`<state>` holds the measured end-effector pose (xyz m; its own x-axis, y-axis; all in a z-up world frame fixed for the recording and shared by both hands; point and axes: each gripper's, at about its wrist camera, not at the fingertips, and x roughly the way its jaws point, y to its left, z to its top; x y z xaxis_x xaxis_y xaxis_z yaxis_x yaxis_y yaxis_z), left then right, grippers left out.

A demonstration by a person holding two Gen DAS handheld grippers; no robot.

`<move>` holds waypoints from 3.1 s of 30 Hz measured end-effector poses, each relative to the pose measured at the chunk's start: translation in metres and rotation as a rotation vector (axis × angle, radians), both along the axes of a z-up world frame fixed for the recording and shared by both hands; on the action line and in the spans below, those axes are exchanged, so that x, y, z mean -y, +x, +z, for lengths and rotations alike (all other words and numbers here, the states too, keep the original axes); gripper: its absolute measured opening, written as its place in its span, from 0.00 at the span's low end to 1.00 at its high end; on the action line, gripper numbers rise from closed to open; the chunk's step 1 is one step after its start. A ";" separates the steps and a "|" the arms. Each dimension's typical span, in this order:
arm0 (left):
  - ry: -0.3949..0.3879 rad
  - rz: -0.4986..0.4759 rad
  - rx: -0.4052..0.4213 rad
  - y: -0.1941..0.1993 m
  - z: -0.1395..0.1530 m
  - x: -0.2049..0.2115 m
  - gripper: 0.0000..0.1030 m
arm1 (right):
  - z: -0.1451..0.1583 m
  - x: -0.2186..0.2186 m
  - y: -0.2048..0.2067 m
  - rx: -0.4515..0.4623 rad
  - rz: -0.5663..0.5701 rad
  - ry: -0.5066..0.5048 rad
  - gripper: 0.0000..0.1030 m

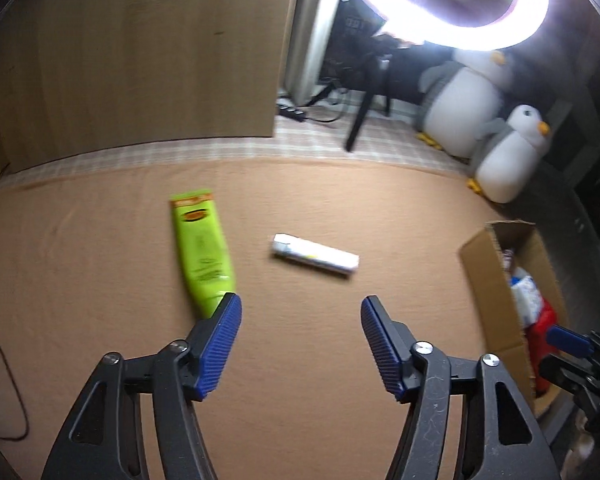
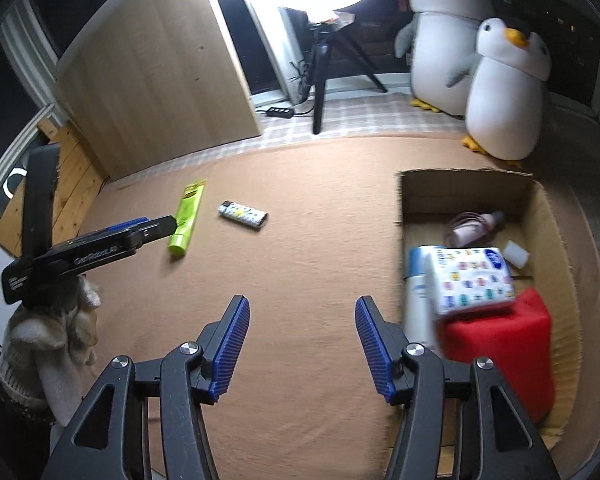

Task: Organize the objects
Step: 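Move the left tool to the lime-green hand cream tube, then close the right tool on the green tube beside the left tool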

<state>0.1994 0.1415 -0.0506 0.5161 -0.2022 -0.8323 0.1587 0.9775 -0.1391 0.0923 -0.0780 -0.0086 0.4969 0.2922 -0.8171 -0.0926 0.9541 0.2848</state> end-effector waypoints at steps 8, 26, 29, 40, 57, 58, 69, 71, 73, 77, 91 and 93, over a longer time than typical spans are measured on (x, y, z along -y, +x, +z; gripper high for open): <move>0.012 0.086 -0.096 0.048 -0.028 -0.048 0.67 | -0.003 -0.018 -0.001 -0.019 -0.018 0.002 0.51; 0.035 0.110 -0.222 0.100 -0.078 -0.053 0.48 | -0.008 -0.018 -0.008 -0.050 -0.062 0.013 0.51; 0.022 0.110 -0.221 0.098 -0.078 -0.054 0.47 | -0.009 -0.016 -0.007 -0.055 -0.063 0.017 0.51; -0.066 0.096 -0.223 0.038 -0.078 -0.047 0.46 | -0.012 -0.024 0.006 -0.061 -0.024 0.035 0.52; -0.180 0.058 -0.245 -0.092 -0.077 -0.020 0.49 | -0.068 -0.085 0.035 -0.255 0.148 0.179 0.52; -0.190 0.053 -0.252 -0.093 -0.077 -0.021 0.52 | -0.070 -0.090 0.036 -0.267 0.156 0.183 0.52; -0.203 0.006 -0.262 -0.106 -0.074 -0.021 0.56 | -0.097 -0.134 0.045 -0.388 0.239 0.247 0.48; -0.203 0.004 -0.259 -0.107 -0.074 -0.022 0.52 | -0.097 -0.137 0.046 -0.392 0.241 0.248 0.46; -0.202 0.005 -0.257 -0.105 -0.075 -0.023 0.47 | -0.098 -0.139 0.047 -0.404 0.251 0.256 0.42; -0.196 0.001 -0.249 -0.101 -0.076 -0.021 0.39 | -0.099 -0.145 0.046 -0.427 0.271 0.268 0.31; -0.189 -0.009 -0.213 -0.099 -0.063 -0.012 0.38 | -0.090 -0.137 0.042 -0.392 0.241 0.264 0.29; -0.190 -0.019 -0.201 -0.098 -0.056 -0.006 0.38 | -0.084 -0.130 0.042 -0.379 0.228 0.270 0.29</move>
<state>0.1016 0.1476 -0.1068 0.3389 -0.3727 -0.8638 0.1270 0.9279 -0.3506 0.1346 0.0525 -0.0926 0.0795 0.5842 -0.8077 -0.1325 0.8093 0.5723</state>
